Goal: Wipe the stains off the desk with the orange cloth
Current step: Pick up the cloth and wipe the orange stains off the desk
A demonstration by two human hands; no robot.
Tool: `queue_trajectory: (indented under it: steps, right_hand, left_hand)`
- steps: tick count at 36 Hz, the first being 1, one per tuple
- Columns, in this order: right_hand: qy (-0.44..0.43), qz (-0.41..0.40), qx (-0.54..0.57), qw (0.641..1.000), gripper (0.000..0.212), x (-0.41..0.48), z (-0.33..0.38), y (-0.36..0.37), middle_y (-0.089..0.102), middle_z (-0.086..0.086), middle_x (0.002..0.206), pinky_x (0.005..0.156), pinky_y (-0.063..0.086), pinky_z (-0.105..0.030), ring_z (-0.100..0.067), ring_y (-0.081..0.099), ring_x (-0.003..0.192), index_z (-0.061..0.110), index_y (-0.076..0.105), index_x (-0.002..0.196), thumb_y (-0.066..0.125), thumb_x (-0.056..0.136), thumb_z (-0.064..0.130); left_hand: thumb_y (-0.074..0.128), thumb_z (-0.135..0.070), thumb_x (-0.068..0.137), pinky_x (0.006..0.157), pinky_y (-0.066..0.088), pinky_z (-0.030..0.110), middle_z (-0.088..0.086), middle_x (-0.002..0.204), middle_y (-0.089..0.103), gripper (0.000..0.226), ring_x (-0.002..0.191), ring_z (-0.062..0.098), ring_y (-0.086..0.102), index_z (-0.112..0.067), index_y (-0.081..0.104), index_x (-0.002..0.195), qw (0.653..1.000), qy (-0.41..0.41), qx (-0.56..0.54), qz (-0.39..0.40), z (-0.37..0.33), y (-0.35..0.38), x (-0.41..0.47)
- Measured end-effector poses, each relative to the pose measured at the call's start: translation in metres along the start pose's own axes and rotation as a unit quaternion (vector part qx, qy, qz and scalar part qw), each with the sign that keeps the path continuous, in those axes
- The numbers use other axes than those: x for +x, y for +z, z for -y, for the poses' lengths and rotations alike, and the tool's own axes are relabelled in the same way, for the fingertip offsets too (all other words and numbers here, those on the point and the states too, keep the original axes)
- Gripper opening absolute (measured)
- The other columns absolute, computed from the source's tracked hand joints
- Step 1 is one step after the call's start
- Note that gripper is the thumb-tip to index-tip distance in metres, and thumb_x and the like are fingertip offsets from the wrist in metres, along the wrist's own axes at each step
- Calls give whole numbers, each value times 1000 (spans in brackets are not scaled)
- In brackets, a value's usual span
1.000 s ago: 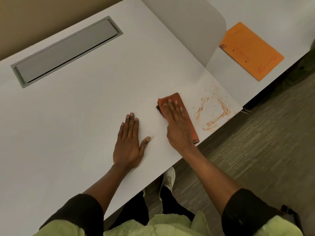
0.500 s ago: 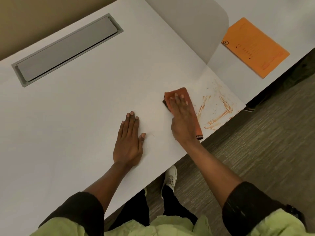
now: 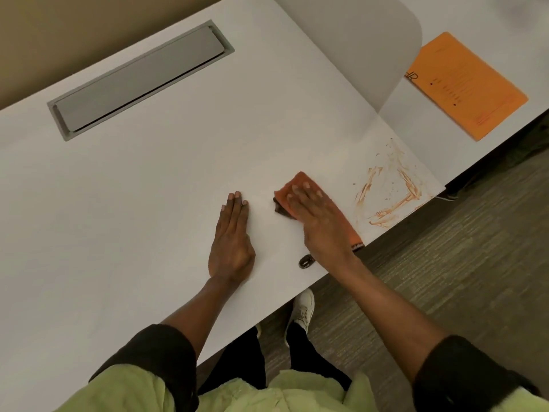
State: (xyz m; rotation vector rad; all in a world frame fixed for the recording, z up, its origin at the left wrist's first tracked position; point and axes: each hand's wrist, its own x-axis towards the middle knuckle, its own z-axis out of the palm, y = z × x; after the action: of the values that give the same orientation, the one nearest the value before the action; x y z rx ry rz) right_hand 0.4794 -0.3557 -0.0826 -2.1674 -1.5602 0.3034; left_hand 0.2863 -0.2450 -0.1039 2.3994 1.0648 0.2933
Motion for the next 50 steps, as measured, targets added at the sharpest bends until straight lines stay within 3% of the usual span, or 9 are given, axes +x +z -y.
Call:
queue_trajectory:
  steps: [4, 9, 12, 20, 27, 30, 37, 42, 50]
  right_hand:
    - [25, -1, -6, 1000, 78, 5, 25, 20, 25, -9, 171, 134, 11, -46, -26, 12, 162, 12, 30, 163, 50, 93, -15]
    - [-69, 76, -34, 994, 96, -66, 31, 23, 10, -8, 175, 132, 15, -49, -27, 2, 163, 12, 18, 166, 57, 82, -15]
    - [-64, 65, -45, 995, 102, -87, 13, 7, 22, -10, 173, 129, 25, -53, -31, 14, 162, 11, 29, 163, 62, 71, -18]
    - [111, -49, -38, 992, 68, 5, -39, -23, 33, -13, 168, 131, 21, -50, -31, 19, 161, 6, 37, 159, 54, 95, -13]
    - [60, -29, -23, 997, 71, -54, -3, 2, 23, -11, 172, 130, 19, -52, -29, 11, 163, 9, 29, 163, 42, 95, -10]
    - [50, -18, -20, 998, 76, -84, 4, 6, 20, -10, 173, 130, 20, -52, -28, 9, 163, 12, 25, 164, 40, 92, -10]
    - [128, -78, -24, 988, 74, -10, -40, -16, 32, -13, 169, 131, 20, -51, -32, 18, 161, 7, 36, 160, 54, 91, -15]
    - [136, -86, -35, 986, 73, 15, -48, -18, 28, -13, 170, 133, 14, -47, -31, 15, 162, 7, 31, 161, 54, 94, -11]
    - [83, -56, -19, 995, 86, -72, -5, 4, 20, -10, 173, 134, 9, -47, -27, 5, 164, 11, 26, 164, 51, 86, -18]
  left_hand:
    - [37, 4, 106, 138, 3, 34, 6, 182, 12, 66, 170, 19, 4, -5, 26, 171, 1000, -8, -3, 4, -1, -1, -1]
    - [39, 8, 105, 139, 7, 40, 6, 182, 11, 69, 171, 19, 3, -5, 25, 171, 1000, -9, 2, 13, -2, -2, -1]
    - [37, 5, 106, 139, 3, 35, 2, 183, 7, 70, 170, 14, -2, -9, 22, 173, 1000, -20, 15, 19, -3, -2, -1]
    - [30, -10, 112, 139, 4, 38, 3, 184, 4, 62, 170, 15, -4, -9, 18, 173, 998, -23, 52, 28, -5, 0, 0]
    - [28, -27, 119, 138, -1, 34, -3, 183, -7, 61, 168, 8, -15, -14, 9, 175, 997, -54, 40, 32, -12, 9, 2]
    - [29, -25, 118, 137, -1, 33, 3, 183, -1, 59, 169, 13, -9, -10, 15, 173, 998, -9, 41, 38, -28, 16, 4]
    - [22, -35, 118, 135, -9, 28, 3, 184, -4, 62, 169, 11, -14, -11, 11, 174, 996, 19, 63, 62, -51, 33, 1]
    - [30, -33, 118, 137, -5, 30, 4, 184, 1, 61, 169, 11, -9, -11, 18, 173, 995, 27, 67, 62, -49, 31, 3]
    - [30, -36, 117, 139, 5, 37, 2, 184, 2, 62, 169, 9, -9, -13, 19, 173, 997, 19, 58, 54, -50, 34, 3]
